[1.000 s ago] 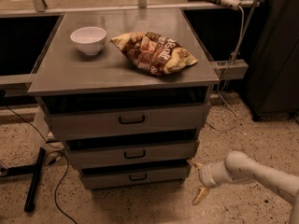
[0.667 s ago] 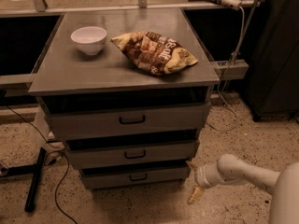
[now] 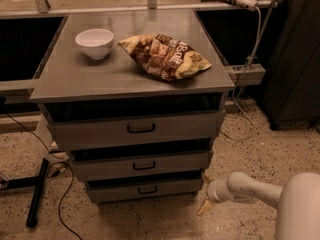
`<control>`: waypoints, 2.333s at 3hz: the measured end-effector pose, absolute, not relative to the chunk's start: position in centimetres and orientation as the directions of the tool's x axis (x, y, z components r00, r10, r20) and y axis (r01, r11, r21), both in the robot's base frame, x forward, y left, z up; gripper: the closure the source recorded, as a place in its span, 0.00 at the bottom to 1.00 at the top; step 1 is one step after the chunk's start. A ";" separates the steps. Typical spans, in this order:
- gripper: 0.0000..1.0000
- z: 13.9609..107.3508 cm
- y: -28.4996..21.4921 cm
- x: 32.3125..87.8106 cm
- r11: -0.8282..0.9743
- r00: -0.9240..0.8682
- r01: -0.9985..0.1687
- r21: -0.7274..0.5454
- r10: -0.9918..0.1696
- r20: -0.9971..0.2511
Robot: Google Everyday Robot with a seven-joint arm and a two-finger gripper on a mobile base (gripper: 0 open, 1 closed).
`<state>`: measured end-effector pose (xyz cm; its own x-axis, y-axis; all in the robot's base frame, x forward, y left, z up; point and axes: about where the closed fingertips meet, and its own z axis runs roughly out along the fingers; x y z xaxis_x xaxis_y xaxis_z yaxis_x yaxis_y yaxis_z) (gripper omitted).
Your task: Open bottom drawer
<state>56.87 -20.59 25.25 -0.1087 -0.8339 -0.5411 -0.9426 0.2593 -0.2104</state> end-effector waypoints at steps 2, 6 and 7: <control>0.00 24.2 -19.7 57.8 0.248 -0.094 -0.942 -0.226 -0.842 -0.531; 0.00 18.2 -15.2 62.9 0.171 0.022 -0.927 -0.333 -0.863 -0.506; 0.00 16.2 -15.4 65.8 0.131 0.105 -0.911 -0.392 -0.844 -0.526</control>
Offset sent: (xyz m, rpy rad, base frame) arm 0.0229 0.0155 -0.0217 -0.0368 -0.0366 0.0150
